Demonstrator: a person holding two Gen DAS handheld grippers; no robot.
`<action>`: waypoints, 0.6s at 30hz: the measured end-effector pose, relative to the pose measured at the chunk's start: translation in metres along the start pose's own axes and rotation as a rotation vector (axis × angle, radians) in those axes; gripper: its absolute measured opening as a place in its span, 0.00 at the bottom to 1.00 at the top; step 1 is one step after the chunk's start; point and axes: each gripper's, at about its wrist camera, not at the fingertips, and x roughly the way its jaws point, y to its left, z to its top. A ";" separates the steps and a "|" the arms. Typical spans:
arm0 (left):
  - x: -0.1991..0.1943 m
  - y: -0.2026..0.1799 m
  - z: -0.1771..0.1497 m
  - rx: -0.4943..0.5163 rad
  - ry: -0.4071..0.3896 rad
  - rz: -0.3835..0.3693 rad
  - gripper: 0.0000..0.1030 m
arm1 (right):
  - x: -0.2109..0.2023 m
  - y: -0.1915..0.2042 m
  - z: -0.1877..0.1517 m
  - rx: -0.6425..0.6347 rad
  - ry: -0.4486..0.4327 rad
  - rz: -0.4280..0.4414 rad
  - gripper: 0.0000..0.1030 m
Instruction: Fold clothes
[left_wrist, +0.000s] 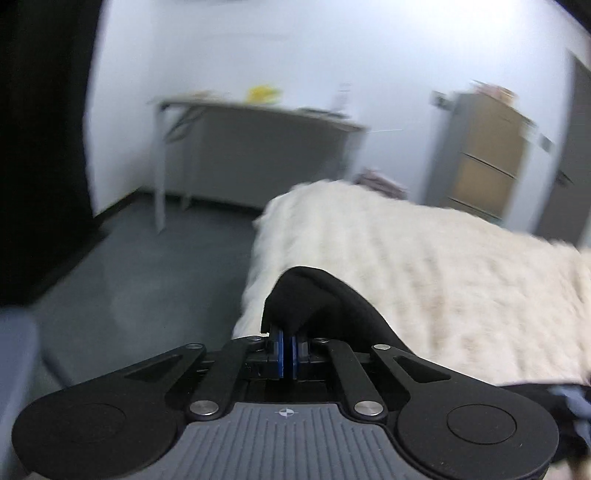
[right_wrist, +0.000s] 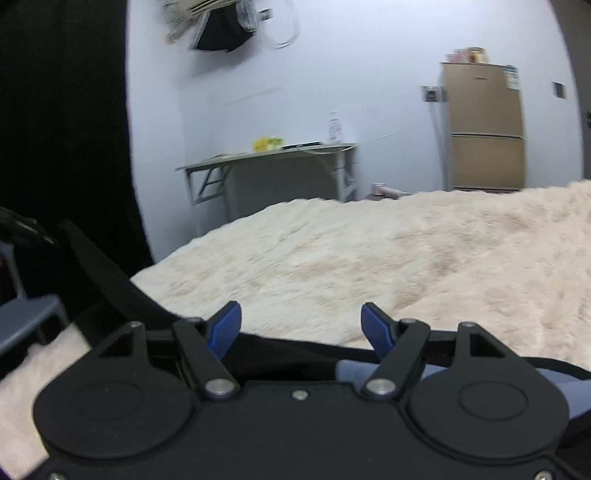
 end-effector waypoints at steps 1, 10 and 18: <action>-0.020 -0.004 0.017 0.048 -0.031 0.000 0.03 | 0.000 -0.003 0.001 0.016 -0.003 -0.006 0.68; 0.023 0.035 0.048 -0.021 0.216 0.128 0.14 | 0.001 -0.008 0.003 0.020 -0.008 -0.013 0.68; 0.106 0.059 -0.036 -0.040 0.488 0.367 0.61 | 0.004 -0.015 0.003 0.004 -0.010 -0.036 0.68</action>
